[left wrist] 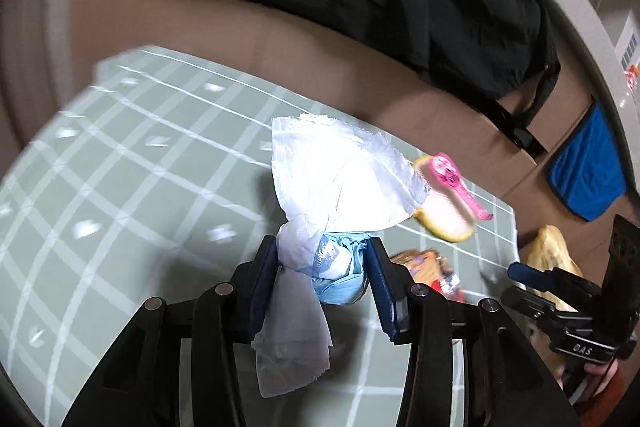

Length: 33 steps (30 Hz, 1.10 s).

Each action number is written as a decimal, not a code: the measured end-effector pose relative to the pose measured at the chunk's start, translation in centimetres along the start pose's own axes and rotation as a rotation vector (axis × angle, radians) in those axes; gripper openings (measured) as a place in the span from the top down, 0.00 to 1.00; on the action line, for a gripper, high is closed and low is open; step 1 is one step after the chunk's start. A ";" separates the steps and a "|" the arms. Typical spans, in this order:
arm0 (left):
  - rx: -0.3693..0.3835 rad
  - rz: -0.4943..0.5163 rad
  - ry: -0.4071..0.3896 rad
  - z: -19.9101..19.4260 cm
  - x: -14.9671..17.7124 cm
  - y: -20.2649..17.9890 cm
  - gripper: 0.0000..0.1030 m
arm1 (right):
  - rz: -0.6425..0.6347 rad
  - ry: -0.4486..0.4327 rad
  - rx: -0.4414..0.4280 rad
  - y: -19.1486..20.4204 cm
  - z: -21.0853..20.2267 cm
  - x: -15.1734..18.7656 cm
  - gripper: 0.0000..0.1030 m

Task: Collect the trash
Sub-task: 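Grasp the white-blue candy wrapper with left tool while right tool grasps red snack bag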

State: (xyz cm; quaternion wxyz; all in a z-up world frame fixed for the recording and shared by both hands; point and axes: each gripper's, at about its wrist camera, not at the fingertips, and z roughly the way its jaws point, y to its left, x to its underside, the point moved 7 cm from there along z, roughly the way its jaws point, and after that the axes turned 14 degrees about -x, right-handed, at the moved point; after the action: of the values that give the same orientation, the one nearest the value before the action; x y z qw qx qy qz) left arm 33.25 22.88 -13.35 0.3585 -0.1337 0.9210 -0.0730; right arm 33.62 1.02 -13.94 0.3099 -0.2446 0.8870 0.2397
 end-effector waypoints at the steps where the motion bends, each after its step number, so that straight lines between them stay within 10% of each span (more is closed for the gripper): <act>1: -0.014 -0.013 -0.015 -0.7 0.1 0.9 0.56 | -0.008 0.012 -0.012 0.7 0.7 0.0 0.53; 17: -0.043 -0.082 -0.006 -2.8 3.5 5.7 0.55 | -0.036 0.130 0.008 5.0 8.5 -0.1 0.39; 28: -0.043 -0.088 -0.008 -2.8 3.4 5.9 0.55 | -0.140 0.199 0.078 6.2 10.0 1.0 0.11; 33: -0.038 -0.082 -0.003 -2.9 3.6 5.6 0.55 | -0.117 0.183 0.066 6.1 10.2 1.1 0.17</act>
State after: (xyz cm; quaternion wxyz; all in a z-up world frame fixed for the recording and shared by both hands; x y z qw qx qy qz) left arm 27.65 27.21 -14.81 0.3541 -0.1781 0.9155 -0.0697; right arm 33.70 11.25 -20.04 0.2491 -0.3067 0.9030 0.1686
